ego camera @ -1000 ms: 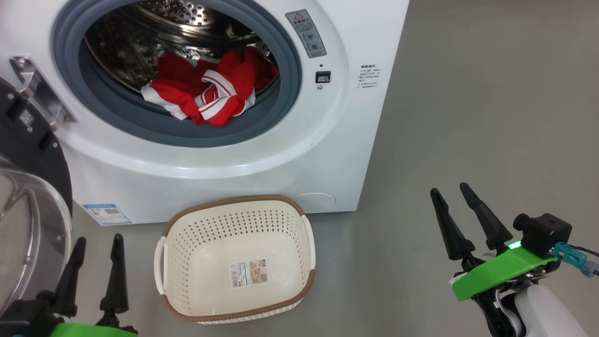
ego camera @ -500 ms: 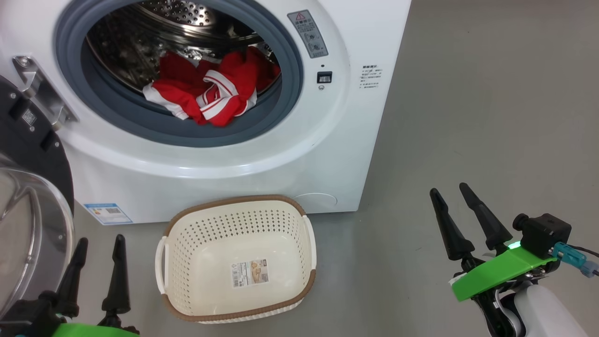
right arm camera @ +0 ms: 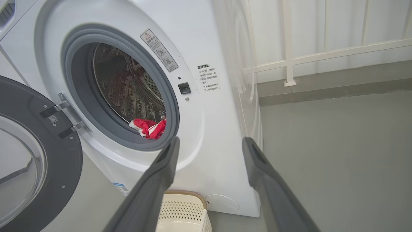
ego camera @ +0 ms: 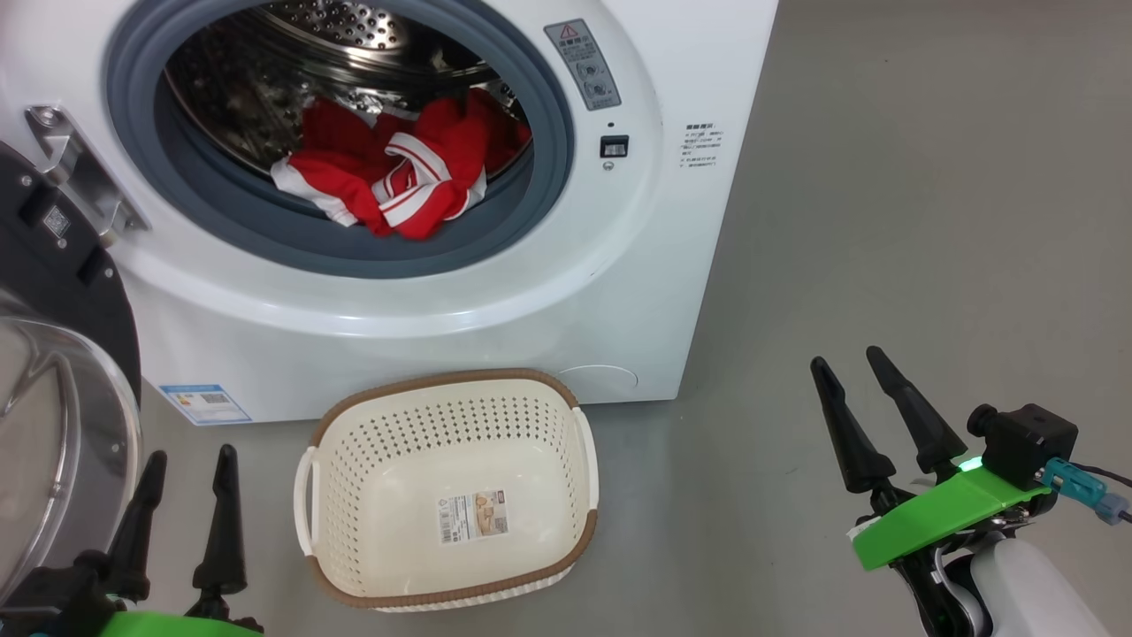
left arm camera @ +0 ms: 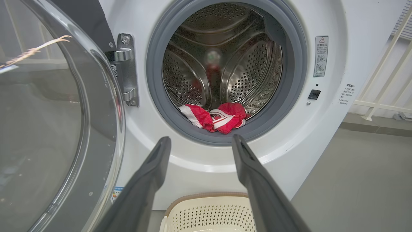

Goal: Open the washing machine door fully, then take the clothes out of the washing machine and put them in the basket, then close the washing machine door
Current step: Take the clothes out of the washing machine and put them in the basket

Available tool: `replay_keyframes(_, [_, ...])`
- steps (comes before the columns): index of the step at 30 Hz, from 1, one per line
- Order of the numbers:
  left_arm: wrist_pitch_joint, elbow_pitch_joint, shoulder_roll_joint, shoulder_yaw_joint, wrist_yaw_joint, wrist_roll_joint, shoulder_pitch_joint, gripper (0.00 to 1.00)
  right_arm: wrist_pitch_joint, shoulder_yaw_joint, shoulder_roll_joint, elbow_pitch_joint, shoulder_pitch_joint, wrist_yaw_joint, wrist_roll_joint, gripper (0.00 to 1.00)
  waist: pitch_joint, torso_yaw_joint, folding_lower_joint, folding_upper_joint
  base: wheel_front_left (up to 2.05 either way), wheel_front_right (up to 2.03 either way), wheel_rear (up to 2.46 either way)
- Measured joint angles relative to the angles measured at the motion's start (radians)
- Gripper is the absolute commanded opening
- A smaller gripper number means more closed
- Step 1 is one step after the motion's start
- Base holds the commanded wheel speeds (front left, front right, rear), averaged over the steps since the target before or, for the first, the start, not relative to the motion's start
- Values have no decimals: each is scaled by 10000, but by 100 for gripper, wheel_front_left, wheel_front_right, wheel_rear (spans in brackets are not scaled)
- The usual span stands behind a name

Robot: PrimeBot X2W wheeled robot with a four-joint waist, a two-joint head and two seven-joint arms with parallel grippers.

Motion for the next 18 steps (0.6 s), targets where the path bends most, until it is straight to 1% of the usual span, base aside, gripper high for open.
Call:
replay_keyframes(10, [0, 21, 6, -21, -2, 0, -55, 100, 0, 21, -4, -4, -4, 0, -2, 100, 134, -40, 0, 0, 0, 0, 0])
replay_keyframes(18, [0, 257, 33, -186, -2, 13, -864, 100, 0, -4, -31, -127, -154, 0, -71, 100, 523, -91, 0, 0, 0, 0, 0])
